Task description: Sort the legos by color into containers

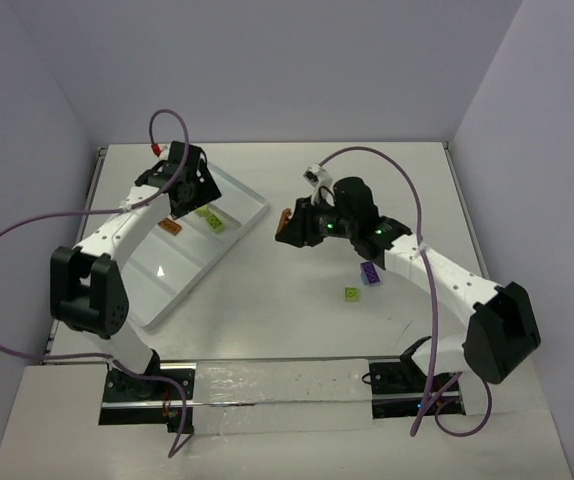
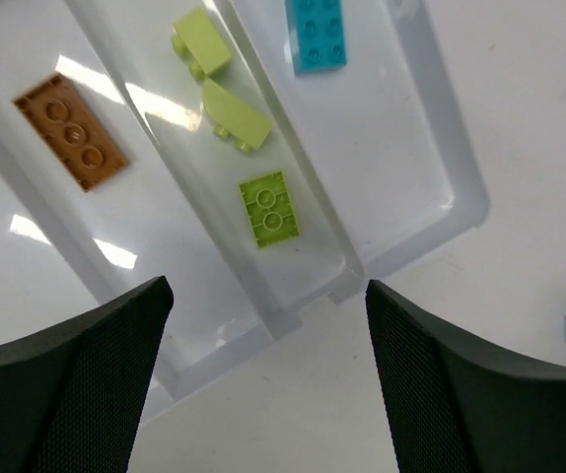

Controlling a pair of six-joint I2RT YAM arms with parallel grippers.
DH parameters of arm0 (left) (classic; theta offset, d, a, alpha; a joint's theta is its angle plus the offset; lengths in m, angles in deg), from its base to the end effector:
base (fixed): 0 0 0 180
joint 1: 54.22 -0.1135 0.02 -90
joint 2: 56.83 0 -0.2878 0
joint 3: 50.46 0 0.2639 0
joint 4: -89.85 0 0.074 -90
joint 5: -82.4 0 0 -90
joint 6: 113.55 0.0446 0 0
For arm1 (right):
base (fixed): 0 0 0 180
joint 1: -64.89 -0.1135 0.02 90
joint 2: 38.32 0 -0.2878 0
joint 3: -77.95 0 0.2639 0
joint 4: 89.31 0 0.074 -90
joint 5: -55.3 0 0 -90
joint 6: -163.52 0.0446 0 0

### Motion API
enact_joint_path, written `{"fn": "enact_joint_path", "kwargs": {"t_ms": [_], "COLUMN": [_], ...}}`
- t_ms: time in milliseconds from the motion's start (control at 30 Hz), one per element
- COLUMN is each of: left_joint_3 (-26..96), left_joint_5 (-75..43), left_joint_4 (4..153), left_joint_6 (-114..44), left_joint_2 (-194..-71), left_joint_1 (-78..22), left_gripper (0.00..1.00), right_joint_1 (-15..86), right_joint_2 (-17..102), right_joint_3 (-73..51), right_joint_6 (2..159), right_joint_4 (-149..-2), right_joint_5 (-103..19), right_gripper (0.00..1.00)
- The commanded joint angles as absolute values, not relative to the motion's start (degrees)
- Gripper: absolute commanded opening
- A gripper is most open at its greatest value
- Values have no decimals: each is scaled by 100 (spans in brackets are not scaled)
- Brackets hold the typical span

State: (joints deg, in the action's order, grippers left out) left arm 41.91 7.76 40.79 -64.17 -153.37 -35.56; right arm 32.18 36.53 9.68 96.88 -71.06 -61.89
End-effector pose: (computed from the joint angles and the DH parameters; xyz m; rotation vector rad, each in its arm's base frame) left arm 0.3695 -0.1123 0.2865 -0.5755 2.3886 -0.1158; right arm 0.2499 0.1847 0.3133 -0.4952 2.0688 1.0803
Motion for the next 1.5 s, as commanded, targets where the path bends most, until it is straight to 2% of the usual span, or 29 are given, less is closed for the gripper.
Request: {"fn": "enact_joint_path", "kwargs": {"t_ms": [0, 100, 267, 533, 633, 767, 1067, 1233, 1267, 1300, 1367, 1433, 1467], "left_joint_3": [4772, 4855, 4750, 4742, 4535, 4391, 4078, 4110, 4126, 4134, 4134, 4143, 4152], "left_joint_5": [1315, 1402, 1333, 1349, 1348, 1255, 1120, 1008, 1016, 1016, 1024, 1025, 1020], "left_joint_4": [3350, 2975, 2743, 2416, 2469, 2459, 2576, 2615, 2601, 2608, 2609, 2617, 2613], "left_joint_6": [-6659, -6913, -7012, -6977, -6969, -6961, -6884, -6802, -6801, -6793, -6784, -6764, -6750], "left_joint_2": [-14435, -14028, -13523, -12875, -12659, -12591, -12360, -12423, -12415, -12415, -12389, -12380, -12380], "left_joint_1": [-3795, -4157, -4635, -4736, -4736, -4736, -4736, -4736, -4736, -4736, -4736, -4736, -4736], "left_gripper": [87, 88, 96, 98, 98, 98, 98, 97, 98, 98, 98, 98, 98], "right_joint_1": [2677, 2389, 2086, 1686, 1463, 1288, 1277, 1269, 1268, 1260, 1260, 1266, 1264], "right_joint_2": [4409, 5094, 5897, 7602, 8371, 8958, 9634, 9877, 9934, 9958, 9976, 9996, 10002], "right_joint_3": [87, -523, -1441, -2993, -3987, -4803, -5483, -5697, -5741, -5781, -5817, -5886, -5916], "right_joint_6": [9579, 9696, 9882, 10042, 9948, 9986, 10174, 10191, 10191, 10191, 10191, 10182, 10182], "right_joint_4": [-7056, -7044, -6996, -6630, -6304, -6054, -5894, -5778, -5761, -5745, -5744, -5713, -5697], "right_joint_5": [-5764, -5430, -5184, -4894, -4782, -4684, -4594, -4586, -4576, -4560, -4560, -4543, -4538], "right_gripper": [0, 0, 0, 0, 0, 4, 9, 22, 29, 42, 55, 61, 69]}}
